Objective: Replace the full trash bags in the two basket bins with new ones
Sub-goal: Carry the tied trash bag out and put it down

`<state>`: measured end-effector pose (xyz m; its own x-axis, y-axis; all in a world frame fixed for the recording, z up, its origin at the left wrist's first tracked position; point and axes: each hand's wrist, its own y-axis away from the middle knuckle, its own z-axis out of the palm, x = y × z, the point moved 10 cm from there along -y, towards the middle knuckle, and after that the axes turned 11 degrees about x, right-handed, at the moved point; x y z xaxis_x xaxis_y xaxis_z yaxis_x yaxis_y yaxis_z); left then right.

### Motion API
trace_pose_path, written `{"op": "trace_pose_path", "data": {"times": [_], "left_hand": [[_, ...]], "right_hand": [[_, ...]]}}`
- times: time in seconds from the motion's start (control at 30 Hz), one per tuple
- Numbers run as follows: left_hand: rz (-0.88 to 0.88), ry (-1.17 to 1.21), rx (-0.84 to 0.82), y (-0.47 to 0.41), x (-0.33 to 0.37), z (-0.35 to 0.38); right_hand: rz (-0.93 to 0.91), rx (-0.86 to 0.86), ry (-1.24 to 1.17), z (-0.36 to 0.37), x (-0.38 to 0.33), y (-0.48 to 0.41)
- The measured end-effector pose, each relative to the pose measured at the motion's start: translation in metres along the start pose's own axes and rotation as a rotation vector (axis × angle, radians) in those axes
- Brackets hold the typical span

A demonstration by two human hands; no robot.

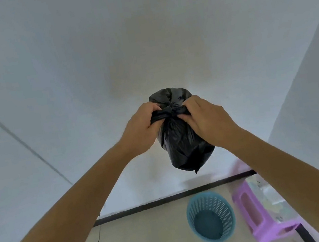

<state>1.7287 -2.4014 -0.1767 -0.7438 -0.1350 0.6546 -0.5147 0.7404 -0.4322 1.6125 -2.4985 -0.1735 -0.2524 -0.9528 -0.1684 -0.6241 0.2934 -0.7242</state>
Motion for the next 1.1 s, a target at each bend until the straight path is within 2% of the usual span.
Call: {"op": "trace_pose_path", "data": {"times": [0.17, 0.27, 0.37, 0.47, 0.63, 0.83, 1.1], "left_hand": [[-0.207, -0.161, 0.238, 0.101, -0.020, -0.124], [-0.320, -0.260, 0.380, 0.178, -0.028, -0.213], [-0.434, -0.325, 0.545, 0.268, -0.033, -0.303], [-0.476, -0.382, 0.706, 0.368, -0.034, -0.389], [-0.574, -0.389, 0.886, 0.531, -0.047, -0.514], [-0.701, -0.532, 1.011, 0.671, -0.081, -0.635], [-0.722, -0.615, 1.064, 0.742, -0.180, -0.754]], "right_hand": [[-0.248, 0.018, -0.283, 0.019, -0.139, -0.011], [-0.369, 0.019, -0.434, 0.021, -0.246, -0.014], [-0.497, 0.014, -0.567, 0.016, -0.370, -0.006], [-0.625, -0.020, -0.676, 0.012, -0.501, 0.012], [-0.781, -0.088, -0.849, 0.008, -0.711, 0.054], [-0.869, -0.111, -1.049, 0.005, -0.894, 0.096], [-0.902, -0.187, -1.107, 0.087, -1.053, 0.100]]}}
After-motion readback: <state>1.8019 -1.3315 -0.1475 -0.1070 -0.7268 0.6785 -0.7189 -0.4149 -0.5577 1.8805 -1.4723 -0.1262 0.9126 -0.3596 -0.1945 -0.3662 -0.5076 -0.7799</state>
